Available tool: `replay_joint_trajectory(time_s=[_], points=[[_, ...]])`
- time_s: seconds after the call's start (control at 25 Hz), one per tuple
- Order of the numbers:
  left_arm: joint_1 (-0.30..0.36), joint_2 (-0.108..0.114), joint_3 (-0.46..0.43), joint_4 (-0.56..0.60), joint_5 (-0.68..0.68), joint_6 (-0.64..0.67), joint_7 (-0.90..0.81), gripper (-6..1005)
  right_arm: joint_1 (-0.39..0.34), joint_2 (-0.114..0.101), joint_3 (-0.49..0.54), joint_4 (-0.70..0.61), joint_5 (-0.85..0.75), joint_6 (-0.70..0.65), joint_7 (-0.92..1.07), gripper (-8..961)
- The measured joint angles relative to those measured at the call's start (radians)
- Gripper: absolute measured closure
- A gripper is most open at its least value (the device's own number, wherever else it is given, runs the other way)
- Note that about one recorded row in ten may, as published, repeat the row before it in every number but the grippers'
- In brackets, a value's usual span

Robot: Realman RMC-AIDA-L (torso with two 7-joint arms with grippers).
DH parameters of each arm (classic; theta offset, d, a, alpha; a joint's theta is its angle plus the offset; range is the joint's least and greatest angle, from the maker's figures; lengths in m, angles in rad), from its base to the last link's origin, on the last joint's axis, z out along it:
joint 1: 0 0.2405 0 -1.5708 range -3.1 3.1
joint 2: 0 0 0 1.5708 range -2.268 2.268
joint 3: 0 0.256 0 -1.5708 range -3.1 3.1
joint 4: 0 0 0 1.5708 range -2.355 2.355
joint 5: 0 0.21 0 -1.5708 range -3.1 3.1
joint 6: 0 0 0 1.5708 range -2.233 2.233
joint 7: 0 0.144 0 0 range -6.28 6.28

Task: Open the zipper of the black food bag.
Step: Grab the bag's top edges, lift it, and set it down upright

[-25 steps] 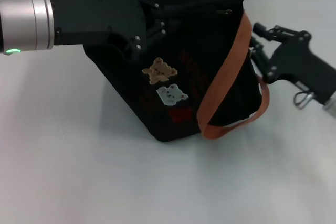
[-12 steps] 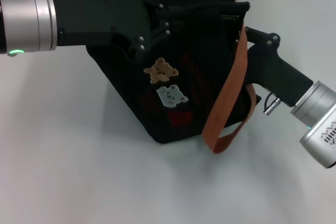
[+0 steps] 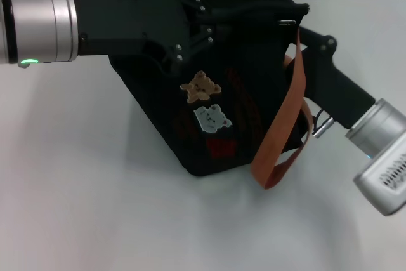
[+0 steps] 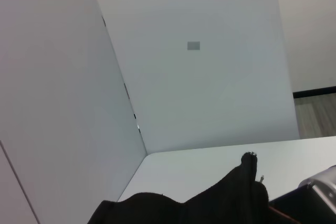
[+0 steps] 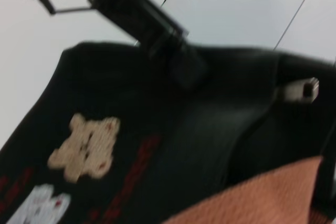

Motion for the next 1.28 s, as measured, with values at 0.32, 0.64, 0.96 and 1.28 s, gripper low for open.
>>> replay_joint_trajectory(time_s=[0.32, 0.64, 0.96, 1.28], points=[[-0.013, 0.000, 0.002, -0.011, 0.000, -0.001, 0.000, 889, -0.026, 0.000, 0.027, -0.009, 0.000, -0.049, 0.000, 604], [-0.025, -0.002, 0.005, -0.022, 0.000, -0.002, 0.000, 889, -0.021, 0.000, 0.028, -0.011, -0.003, -0.021, 0.000, 625], [-0.025, -0.002, 0.005, -0.023, 0.000, -0.002, 0.000, 892, -0.012, 0.000, 0.017, -0.011, -0.008, 0.000, 0.000, 714], [-0.017, 0.000, 0.005, -0.025, -0.010, -0.002, 0.012, 891, -0.008, 0.000, 0.015, -0.006, -0.009, 0.009, 0.000, 904]])
